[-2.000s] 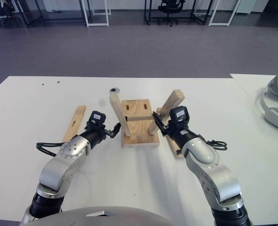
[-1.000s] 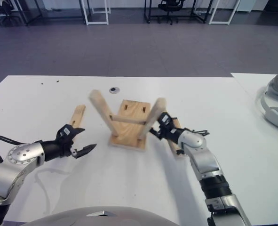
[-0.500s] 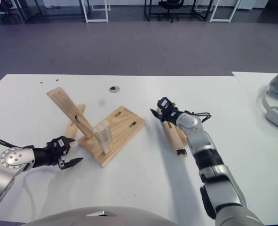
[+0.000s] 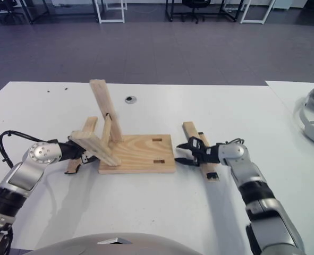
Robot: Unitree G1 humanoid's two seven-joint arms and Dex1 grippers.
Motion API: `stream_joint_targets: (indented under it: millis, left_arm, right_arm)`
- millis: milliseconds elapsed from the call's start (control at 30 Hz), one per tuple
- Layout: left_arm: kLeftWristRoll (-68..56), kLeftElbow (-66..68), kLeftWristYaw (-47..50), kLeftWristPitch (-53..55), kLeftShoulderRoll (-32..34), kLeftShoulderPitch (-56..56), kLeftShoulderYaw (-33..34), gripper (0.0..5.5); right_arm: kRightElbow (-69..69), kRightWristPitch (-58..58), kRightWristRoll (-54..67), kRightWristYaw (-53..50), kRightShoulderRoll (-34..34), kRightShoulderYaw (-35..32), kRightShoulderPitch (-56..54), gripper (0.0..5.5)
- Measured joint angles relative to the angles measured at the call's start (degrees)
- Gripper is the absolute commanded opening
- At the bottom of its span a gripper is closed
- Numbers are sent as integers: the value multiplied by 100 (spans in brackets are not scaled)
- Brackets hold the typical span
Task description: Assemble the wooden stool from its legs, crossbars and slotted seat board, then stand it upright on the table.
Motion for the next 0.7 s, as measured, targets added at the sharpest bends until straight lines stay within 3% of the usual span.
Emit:
stream_joint_targets:
  millis: [100, 200, 300, 400, 500, 600, 700]
  left_arm:
    - [-479, 1459, -345, -620, -311, -782, 362, 440]
    - [-877, 1387, -664, -908, 186, -926, 1000, 440]
    - [-1121, 13, -1257, -580, 722, 136, 1099, 440]
    - [-1105, -1622, -1847, 30, 1250, 1253, 623, 440]
    - [-398, -1797, -1281, 128, 941, 1208, 123, 440]
    - [461, -827, -191, -135, 125, 394, -284, 440]
    - [1270, 438, 1021, -486, -597, -454, -618, 440]
  right_arm:
    - [-1466, 585, 550, -332, -150, -620, 236, 277]
    - [-1055, 623, 323, -1148, 46, -920, -457, 277]
    - [377, 308, -531, -1892, 666, -379, -984, 277]
    - [2013, -61, -1269, -2639, 1198, -7, -2054, 277]
    - [2884, -565, -1639, -2277, 1468, 435, -2642, 277]
    - [2524, -579, -1598, -1305, 1432, 737, -2435, 277]
    - [2035, -305, -1425, -1267, 1498, 689, -1990, 277]
